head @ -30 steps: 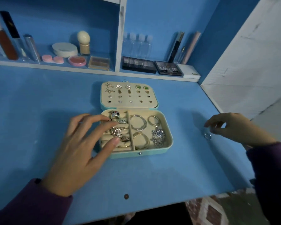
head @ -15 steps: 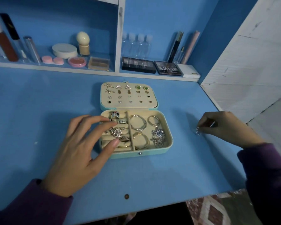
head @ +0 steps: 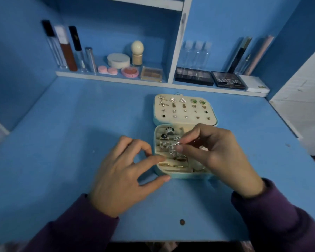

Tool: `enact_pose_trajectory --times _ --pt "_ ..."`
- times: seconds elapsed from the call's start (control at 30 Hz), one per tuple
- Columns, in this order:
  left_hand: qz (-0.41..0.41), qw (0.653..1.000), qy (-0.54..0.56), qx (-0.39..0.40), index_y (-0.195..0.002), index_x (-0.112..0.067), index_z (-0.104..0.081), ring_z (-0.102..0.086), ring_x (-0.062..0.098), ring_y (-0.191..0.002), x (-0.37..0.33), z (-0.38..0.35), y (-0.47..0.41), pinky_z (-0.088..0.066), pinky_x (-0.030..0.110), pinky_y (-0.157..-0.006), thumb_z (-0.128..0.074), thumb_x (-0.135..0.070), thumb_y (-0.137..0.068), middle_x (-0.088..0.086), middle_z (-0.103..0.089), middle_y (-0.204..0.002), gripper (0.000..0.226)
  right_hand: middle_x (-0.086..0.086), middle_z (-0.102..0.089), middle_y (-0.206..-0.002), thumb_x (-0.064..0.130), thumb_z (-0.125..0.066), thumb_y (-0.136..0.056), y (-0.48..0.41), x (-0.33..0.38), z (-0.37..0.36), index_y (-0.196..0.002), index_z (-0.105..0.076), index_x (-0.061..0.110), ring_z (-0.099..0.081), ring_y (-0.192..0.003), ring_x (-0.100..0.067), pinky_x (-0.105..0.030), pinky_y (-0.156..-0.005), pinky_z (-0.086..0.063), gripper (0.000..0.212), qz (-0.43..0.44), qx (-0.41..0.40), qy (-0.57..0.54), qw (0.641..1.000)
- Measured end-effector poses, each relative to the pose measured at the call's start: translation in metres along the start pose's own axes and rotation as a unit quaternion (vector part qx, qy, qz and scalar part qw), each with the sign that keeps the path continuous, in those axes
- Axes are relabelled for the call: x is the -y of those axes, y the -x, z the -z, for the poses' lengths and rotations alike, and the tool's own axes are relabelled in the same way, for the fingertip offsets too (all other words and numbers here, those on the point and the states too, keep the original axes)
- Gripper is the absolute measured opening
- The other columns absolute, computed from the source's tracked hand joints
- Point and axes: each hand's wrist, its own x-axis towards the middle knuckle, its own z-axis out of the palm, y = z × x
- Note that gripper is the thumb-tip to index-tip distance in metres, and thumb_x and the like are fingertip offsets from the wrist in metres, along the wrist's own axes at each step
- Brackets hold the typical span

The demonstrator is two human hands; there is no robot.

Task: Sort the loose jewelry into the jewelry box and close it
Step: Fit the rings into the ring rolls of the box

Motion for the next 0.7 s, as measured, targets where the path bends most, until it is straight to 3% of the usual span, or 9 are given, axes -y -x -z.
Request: enact_pose_trajectory --times 0.1,0.17,0.33,0.47,0.7 --pt "0.006 1.0 -0.001 0.005 -0.087 -0.021 -0.075 -0.043 0.016 -0.084 0.0 0.0 0.0 -0.037 0.021 -0.073 -0.064 -0.051 -0.082 -0.003 -0.058 -0.086 0.032 0.02 -0.062 -0.07 0.027 -0.077 -0.067 0.003 -0.005 -0.019 -0.068 -0.068 0.03 -0.049 -0.07 -0.007 -0.012 -0.067 -0.037 0.009 0.048 -0.028 0.091 0.994" --pt "0.006 1.0 -0.001 0.007 -0.086 -0.019 -0.075 -0.043 0.017 -0.083 0.0 0.0 -0.001 -0.036 0.021 -0.073 -0.065 -0.049 -0.082 -0.003 -0.057 -0.085 0.032 0.027 -0.059 -0.072 0.026 -0.077 -0.067 0.003 -0.008 -0.022 -0.069 -0.068 0.031 -0.049 -0.074 -0.005 -0.009 -0.069 -0.036 0.01 0.059 -0.049 0.108 0.991" --pt "-0.004 1.0 -0.004 0.007 -0.081 -0.017 -0.074 -0.043 0.018 -0.08 -0.001 0.002 -0.002 -0.035 0.022 -0.071 -0.065 -0.048 -0.082 -0.002 -0.055 -0.082 0.032 0.009 -0.056 -0.074 0.016 -0.083 -0.068 0.005 -0.015 -0.026 -0.07 -0.069 0.034 -0.054 -0.074 -0.007 -0.009 -0.07 -0.039 0.023 0.046 -0.059 0.121 0.99" --pt "-0.005 1.0 0.004 0.0 -0.08 -0.018 -0.074 -0.042 0.018 -0.079 -0.001 0.001 -0.002 -0.036 0.024 -0.071 -0.067 -0.045 -0.082 -0.001 -0.055 -0.081 0.028 0.014 -0.059 -0.076 0.026 -0.074 -0.068 0.003 -0.02 -0.028 -0.072 -0.07 0.03 -0.046 -0.08 -0.005 -0.006 -0.076 -0.034 0.007 0.104 -0.063 0.207 0.971" --pt "0.001 1.0 0.006 -0.006 -0.08 -0.019 -0.074 -0.042 0.017 -0.08 -0.002 0.002 -0.001 -0.037 0.023 -0.069 -0.065 -0.046 -0.082 -0.002 -0.056 -0.081 0.028 0.007 -0.052 -0.08 0.022 -0.074 -0.066 0.005 -0.025 -0.028 -0.072 -0.072 0.022 -0.041 -0.081 -0.01 -0.008 -0.079 -0.032 0.007 0.146 -0.086 0.273 0.947"
